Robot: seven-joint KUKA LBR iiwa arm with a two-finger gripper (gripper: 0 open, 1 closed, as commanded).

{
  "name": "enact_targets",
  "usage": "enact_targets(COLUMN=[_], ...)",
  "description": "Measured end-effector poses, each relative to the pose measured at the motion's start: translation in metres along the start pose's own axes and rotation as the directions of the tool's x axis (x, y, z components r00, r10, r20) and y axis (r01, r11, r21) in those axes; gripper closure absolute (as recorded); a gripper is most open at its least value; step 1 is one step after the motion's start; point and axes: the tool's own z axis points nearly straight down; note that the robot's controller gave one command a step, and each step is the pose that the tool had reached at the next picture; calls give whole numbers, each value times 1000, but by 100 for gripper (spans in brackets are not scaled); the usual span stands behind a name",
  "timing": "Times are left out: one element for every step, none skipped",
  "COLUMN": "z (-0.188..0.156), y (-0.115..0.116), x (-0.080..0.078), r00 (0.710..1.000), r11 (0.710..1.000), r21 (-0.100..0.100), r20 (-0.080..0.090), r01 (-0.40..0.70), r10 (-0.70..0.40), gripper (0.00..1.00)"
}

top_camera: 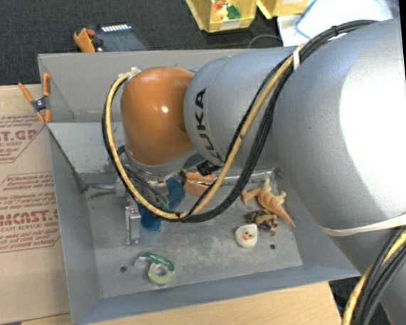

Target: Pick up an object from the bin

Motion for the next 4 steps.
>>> enact_targets(z=[-5,49,28,43], y=[-1,-50,-75,-112], x=[-2,-14,-7,-19], r00=[1000,989,978,989], r11=[1000,989,978,989], r21=[-2,-2,0,3], r20=[7,13,7,3], r01=[-2,149,209,149], r10=[2,-149,-209,-149], gripper=[0,0,0,0])
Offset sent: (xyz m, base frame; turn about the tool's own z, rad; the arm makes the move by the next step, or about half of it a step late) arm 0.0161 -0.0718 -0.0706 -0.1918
